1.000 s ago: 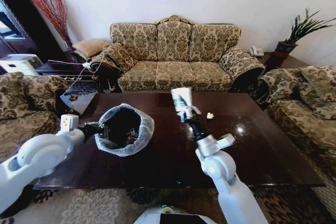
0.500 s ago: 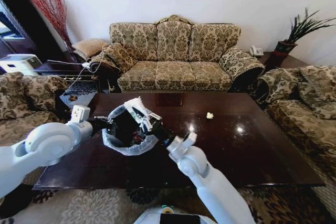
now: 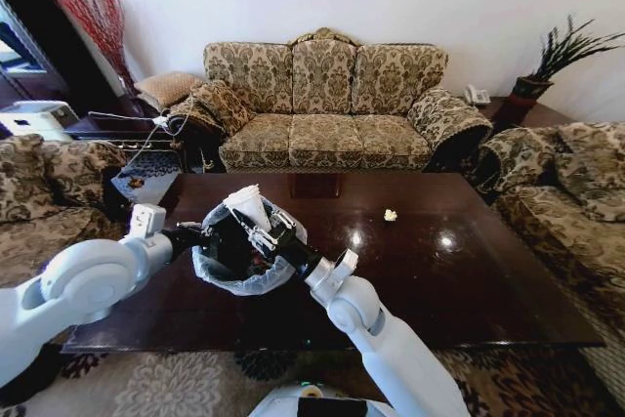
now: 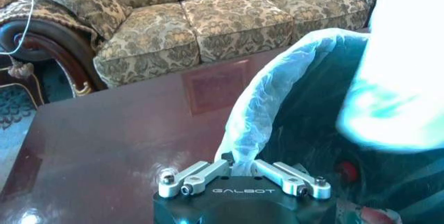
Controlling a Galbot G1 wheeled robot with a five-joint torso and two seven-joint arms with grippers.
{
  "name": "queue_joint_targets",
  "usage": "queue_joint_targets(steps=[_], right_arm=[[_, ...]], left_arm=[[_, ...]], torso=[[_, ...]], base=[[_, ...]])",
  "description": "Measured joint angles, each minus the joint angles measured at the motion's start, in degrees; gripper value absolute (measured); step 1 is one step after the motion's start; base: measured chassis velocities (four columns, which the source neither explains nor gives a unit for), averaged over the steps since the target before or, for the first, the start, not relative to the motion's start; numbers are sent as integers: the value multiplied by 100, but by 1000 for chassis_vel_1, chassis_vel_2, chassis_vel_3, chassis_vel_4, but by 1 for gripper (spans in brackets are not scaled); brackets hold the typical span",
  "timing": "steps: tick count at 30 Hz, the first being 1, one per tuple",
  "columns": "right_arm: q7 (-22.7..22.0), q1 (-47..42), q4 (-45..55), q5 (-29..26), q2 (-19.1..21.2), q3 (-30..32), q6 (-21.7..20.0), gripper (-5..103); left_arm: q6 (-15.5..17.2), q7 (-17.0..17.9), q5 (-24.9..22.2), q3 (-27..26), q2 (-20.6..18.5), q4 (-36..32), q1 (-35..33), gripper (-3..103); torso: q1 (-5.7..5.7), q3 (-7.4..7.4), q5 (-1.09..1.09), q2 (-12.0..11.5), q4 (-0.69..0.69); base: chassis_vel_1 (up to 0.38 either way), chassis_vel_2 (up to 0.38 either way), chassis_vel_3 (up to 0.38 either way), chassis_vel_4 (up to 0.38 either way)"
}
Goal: Move to the front of the table and place the trash on the table into the trash bin.
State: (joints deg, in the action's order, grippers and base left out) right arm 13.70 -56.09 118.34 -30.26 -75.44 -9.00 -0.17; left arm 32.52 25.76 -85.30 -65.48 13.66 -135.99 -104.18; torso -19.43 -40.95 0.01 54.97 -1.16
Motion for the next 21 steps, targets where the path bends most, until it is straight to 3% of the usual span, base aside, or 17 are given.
queue_joint_targets(steps=[6, 10, 13, 15, 16, 17, 21], right_arm=[[-17, -11, 80, -31, 24, 39, 19, 84], [-131, -89, 239, -55, 51, 210, 13, 94], [-496, -255, 406, -49, 53, 576, 25, 99], [-975, -447, 385, -38, 58, 938, 231, 99], [-1456, -613, 252, -40, 103, 1266, 234, 100], [-1456, -613, 252, -40, 103, 1266, 234, 100], [-2134, -806, -534, -172, 305, 2135, -204, 100]], left_arm=[[1, -3, 8, 4, 52, -41, -13, 0], [5, -4, 20, 4, 76, -12, -14, 0], [7, -5, 90, 8, 125, 73, -14, 0], [6, -3, 149, 7, 223, 158, -10, 0], [5, -5, 186, -4, 335, 188, -10, 0], [5, -5, 186, -4, 335, 188, -10, 0], [-16, -33, 274, 8, 507, 172, -7, 0]], torso=[[0, 0, 0, 0, 0], [0, 0, 0, 0, 0], [0, 0, 0, 0, 0], [0, 0, 0, 0, 0], [0, 0, -3, 0, -1], [0, 0, -3, 0, -1], [0, 0, 0, 0, 1]], base=[[0, 0, 0, 0], [0, 0, 0, 0], [0, 0, 0, 0], [0, 0, 0, 0], [0, 0, 0, 0], [0, 0, 0, 0], [0, 0, 0, 0]])
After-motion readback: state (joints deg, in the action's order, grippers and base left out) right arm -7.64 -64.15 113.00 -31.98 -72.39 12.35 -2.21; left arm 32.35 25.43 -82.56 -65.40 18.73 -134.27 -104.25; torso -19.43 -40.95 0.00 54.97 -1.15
